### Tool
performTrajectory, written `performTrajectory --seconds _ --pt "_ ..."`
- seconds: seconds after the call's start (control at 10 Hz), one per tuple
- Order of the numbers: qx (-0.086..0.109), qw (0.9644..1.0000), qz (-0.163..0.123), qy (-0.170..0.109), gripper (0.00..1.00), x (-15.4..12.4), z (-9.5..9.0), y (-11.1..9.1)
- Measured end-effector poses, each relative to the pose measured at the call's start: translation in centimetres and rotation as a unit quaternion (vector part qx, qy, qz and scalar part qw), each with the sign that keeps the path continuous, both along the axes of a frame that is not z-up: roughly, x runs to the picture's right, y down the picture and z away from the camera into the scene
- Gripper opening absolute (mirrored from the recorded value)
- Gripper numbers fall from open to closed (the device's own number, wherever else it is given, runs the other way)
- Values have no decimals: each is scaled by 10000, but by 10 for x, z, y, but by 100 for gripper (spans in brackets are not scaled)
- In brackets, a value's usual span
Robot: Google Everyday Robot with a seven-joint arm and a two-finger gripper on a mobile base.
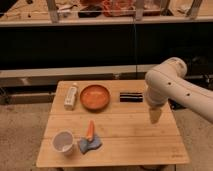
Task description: Pick up the ceramic cup
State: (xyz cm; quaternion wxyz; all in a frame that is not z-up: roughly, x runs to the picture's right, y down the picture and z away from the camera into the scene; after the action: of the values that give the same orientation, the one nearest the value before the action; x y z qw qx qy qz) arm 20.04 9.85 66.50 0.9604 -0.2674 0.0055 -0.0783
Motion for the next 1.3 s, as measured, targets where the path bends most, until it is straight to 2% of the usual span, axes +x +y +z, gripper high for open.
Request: performTrajectory --seconds 0.4,0.6,0.7,0.9,1.1,1.2,1.3 --pt "41 9980 -574 -245 80 -41 -8 1" --pt "61 9938 -1015 -439 80 -72 -11 3" --pt "45 9919 -1173 -484 80 -76 -13 5" --pt "28 9902 -1287 -542 80 -89 -15 7" --pt "35 9874 -1434 -671 80 -119 -16 9" --pt "27 9852 -1540 -751 80 -130 -16 10" --pt "6 9812 -1725 -870 80 -136 -18 12"
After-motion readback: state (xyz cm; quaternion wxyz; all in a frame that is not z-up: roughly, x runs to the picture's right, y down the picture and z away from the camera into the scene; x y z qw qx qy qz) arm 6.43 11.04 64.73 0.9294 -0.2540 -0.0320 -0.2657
